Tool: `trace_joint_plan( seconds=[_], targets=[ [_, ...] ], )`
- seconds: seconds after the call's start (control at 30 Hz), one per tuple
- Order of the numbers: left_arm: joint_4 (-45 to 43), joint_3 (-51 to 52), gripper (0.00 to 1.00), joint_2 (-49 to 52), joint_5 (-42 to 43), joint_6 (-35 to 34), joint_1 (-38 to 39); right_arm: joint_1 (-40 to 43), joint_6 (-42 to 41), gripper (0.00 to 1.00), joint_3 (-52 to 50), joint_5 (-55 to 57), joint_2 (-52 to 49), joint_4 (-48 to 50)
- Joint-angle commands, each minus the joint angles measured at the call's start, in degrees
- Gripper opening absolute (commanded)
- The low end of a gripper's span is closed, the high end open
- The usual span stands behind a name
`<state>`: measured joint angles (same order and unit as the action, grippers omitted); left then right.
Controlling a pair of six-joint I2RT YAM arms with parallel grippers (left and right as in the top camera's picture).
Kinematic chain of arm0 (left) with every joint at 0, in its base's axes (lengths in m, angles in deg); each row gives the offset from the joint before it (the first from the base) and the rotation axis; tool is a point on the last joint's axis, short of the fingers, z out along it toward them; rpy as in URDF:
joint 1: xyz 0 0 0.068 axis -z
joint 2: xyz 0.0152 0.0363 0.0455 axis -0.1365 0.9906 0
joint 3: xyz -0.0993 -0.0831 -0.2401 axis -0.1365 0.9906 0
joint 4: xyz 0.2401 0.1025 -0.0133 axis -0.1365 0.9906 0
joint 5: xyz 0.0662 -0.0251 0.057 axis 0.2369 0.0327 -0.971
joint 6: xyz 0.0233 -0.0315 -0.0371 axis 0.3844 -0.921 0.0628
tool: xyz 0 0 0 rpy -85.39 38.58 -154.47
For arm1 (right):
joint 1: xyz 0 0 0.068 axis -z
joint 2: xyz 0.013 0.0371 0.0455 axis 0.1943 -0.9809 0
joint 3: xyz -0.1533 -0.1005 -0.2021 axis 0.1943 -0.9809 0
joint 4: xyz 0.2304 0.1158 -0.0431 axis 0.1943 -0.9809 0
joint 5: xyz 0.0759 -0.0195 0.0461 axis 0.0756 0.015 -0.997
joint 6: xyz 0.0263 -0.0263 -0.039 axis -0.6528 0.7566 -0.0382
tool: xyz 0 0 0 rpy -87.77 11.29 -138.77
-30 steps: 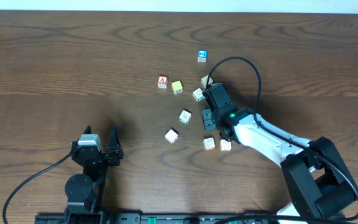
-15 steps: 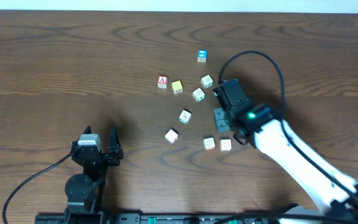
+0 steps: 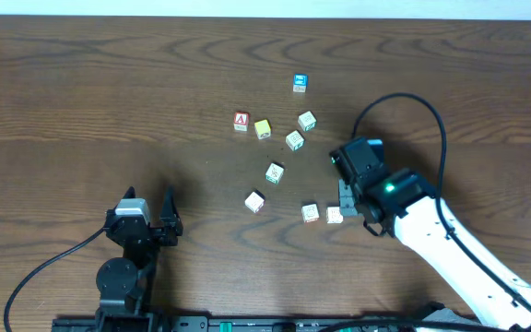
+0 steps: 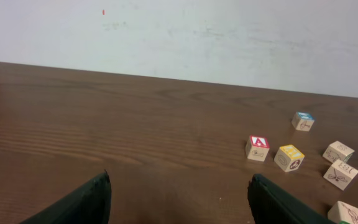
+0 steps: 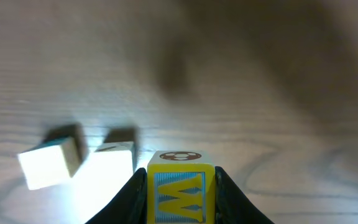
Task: Lift 5 blocks
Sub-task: 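Lift the W block and lower it beside the B block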
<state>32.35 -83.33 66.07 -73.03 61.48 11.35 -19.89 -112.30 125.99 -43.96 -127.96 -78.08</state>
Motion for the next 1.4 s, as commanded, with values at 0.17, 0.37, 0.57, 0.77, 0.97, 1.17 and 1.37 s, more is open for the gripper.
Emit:
trace_joint_plan(
  seconds=[0.17,0.37,0.57,0.77,0.97,1.17,1.37],
  targets=[
    [2.3,0.9,0.71,-0.3,-1.4,-0.5,-0.2,1.0,-4.5,0.15,-10.2,-4.0,0.0,6.9],
    [2.3,0.9,0.71,-0.3,-1.4,-0.5,-0.2,1.0,-4.5,0.18,-11.9,-8.1,0.0,9.9],
    [2.3,0.9,0.71,-0.3,-1.4,-0.5,-0.2,1.0,-4.5,0.19,-12.2,-8.9,0.0,11.4],
    [2.3,0.9,0.71,-0.3,-1.4,-0.5,-0.2,1.0,-4.4,0.22,-12.2,-9.4,-1.5,14.0],
    [2.3,0.9,0.71,-0.3,-1.4,-0.5,-0.2,1.0,-3.8,0.22,-12.2,-10.7,-4.2,16.6],
    [2.3,0.9,0.71,-0.3,-1.4,-0.5,-0.2,1.0,-3.6,0.21,-12.2,-10.9,-7.8,19.6],
    [2.3,0.9,0.71,-0.3,-1.4,-0.5,-0.2,1.0,-2.1,0.22,-12.2,-12.4,-9.3,22.3]
  ],
)
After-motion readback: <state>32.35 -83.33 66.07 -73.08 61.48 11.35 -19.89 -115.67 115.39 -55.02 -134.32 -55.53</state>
